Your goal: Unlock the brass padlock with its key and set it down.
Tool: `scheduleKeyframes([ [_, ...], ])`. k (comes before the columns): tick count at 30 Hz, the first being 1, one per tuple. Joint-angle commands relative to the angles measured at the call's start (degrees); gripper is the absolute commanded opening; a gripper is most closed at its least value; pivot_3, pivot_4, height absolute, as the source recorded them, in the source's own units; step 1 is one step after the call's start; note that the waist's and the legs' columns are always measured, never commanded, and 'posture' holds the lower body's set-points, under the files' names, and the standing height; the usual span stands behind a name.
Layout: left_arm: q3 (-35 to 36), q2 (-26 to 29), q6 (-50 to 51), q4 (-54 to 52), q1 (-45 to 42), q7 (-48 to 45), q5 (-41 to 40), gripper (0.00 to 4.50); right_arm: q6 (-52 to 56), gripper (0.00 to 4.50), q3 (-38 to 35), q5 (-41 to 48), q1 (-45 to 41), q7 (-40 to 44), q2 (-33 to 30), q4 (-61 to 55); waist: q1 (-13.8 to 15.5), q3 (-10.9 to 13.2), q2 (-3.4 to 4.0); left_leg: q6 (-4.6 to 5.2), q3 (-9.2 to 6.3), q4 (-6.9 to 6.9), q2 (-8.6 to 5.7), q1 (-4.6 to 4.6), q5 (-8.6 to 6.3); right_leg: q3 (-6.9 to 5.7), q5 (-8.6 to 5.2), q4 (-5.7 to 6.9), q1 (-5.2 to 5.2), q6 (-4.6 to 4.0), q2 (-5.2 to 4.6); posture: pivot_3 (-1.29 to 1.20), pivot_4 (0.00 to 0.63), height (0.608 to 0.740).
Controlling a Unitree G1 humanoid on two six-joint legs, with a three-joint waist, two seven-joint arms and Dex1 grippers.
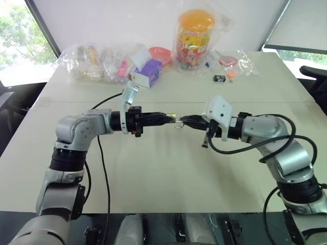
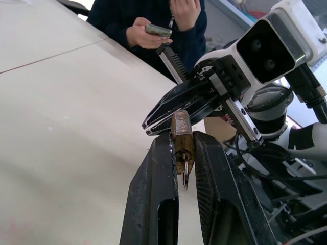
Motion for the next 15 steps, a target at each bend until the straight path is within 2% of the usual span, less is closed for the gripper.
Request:
scheduleKeyframes([
  [1, -0.1, -0.5, -2.4, -0.5, -0.3, 0.7, 1.5, 0.0, -3.0, 0.03, -2.1, -2.7, 3.8, 0.5, -4.5, -2.6, 0.2, 0.0, 0.0, 0.0, 0.0, 0.0, -0.01, -0.01, 0.0, 0.0, 0.0, 0.0, 0.0, 0.0, 0.01, 0.0, 0.15, 0.74],
  [6, -3.1, -4.3, -5.8, 1.6, 2.4, 4.0, 6.0, 0.0, -4.0, 0.03, -6.8, -4.3, 11.9, -0.2, -10.3, -4.6, 0.5, 0.0, -0.01, 0.05, 0.01, 0.01, -0.1, -0.07, -0.03, 0.0, 0.0, -0.09, 0.01, 0.0, -0.01, 0.0, 0.15, 0.74],
  [10, -5.5, -10.1, -9.3, 9.2, 2.9, 8.0, 11.0, 0.0, 0.4, 0.03, -11.1, -2.4, 13.8, -2.8, -9.9, -8.0, 0.5, 0.0, -0.02, 0.04, 0.01, 0.01, -0.07, -0.04, -0.02, 0.0, 0.0, -0.07, 0.01, 0.0, 0.04, 0.0, 0.15, 0.74],
  [15, -4.4, -16.8, -14.4, 23.5, -0.4, 12.0, 15.7, 0.0, 5.5, 0.03, -12.0, -1.2, 14.1, -6.1, -8.8, -13.6, 0.2, 0.0, -0.03, 0.05, -0.02, 0.0, -0.07, -0.04, -0.02, 0.0, 0.0, -0.07, 0.01, 0.0, 0.08, 0.0, 0.15, 0.74],
])
